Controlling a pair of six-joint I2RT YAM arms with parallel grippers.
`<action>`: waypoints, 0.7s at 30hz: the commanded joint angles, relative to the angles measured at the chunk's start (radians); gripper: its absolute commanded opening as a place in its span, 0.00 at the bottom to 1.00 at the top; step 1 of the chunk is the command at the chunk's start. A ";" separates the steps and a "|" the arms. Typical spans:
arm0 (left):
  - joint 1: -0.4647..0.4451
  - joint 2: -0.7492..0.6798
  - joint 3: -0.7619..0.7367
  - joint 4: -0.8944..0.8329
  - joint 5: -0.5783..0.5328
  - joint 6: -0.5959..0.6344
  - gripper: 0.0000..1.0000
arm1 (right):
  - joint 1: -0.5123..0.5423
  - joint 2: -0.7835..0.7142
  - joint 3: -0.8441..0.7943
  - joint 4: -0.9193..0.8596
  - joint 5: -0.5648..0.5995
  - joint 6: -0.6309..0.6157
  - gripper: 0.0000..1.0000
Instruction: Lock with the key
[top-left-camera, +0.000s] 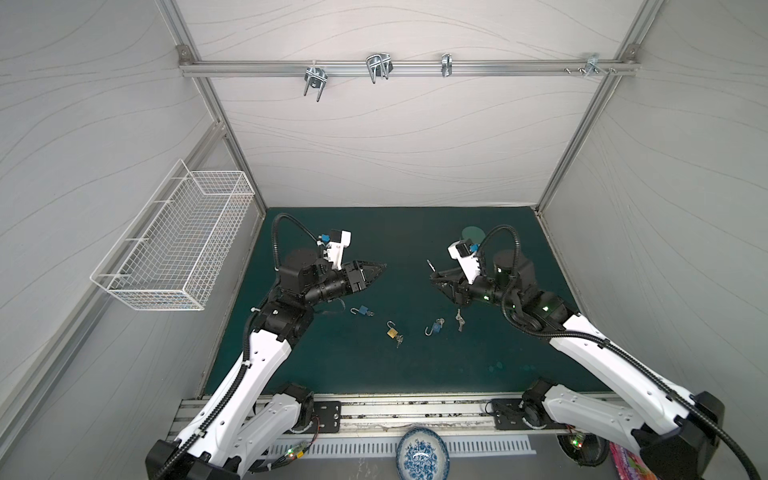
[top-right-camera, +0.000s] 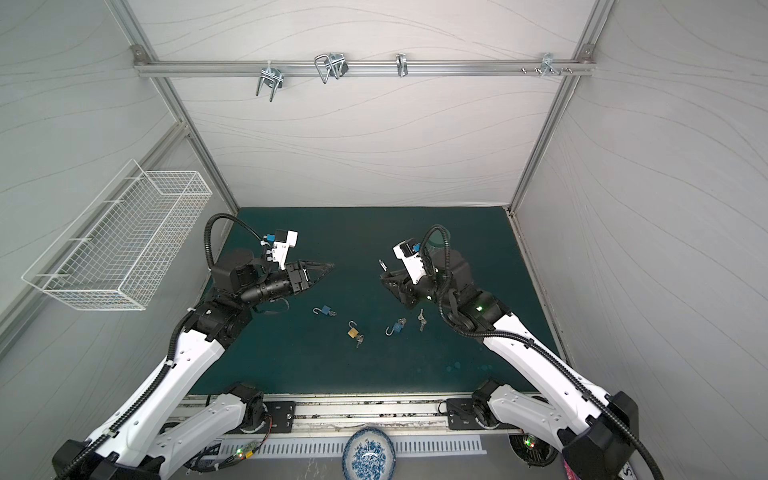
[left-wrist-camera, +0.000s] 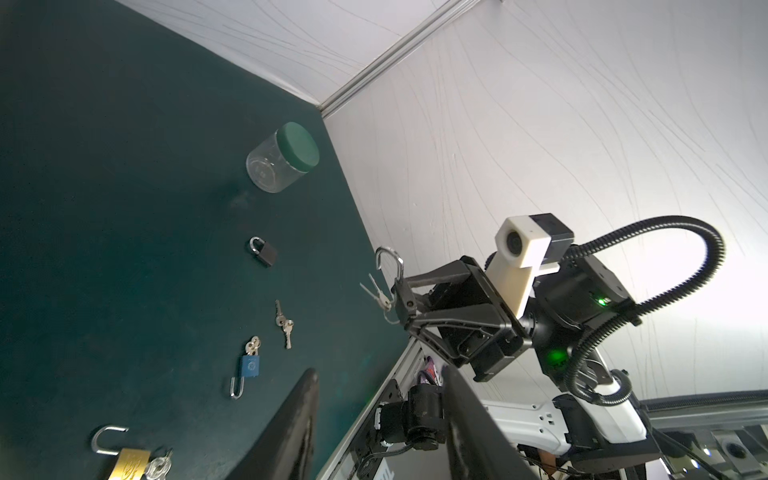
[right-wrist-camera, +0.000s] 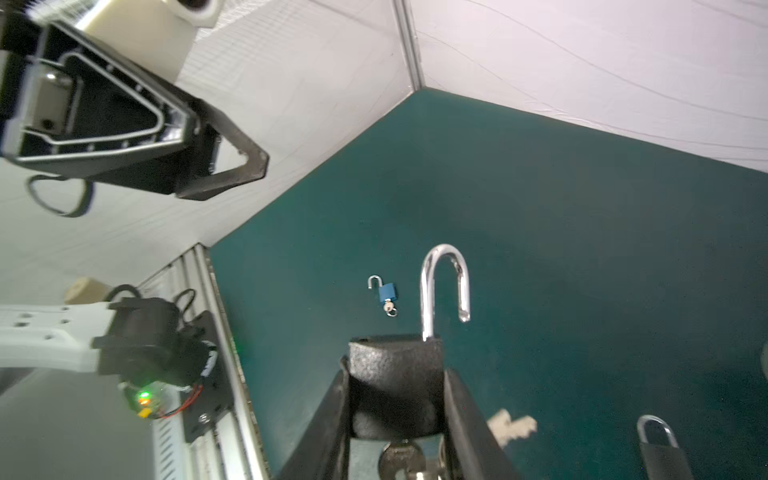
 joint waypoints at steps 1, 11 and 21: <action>-0.032 0.021 0.059 0.109 0.051 0.004 0.49 | -0.042 -0.007 0.035 -0.008 -0.275 0.073 0.00; -0.151 0.102 0.092 0.256 0.116 -0.024 0.75 | -0.056 0.082 0.073 0.181 -0.648 0.256 0.00; -0.226 0.152 0.101 0.353 0.194 -0.042 0.63 | -0.057 0.083 0.075 0.214 -0.622 0.298 0.00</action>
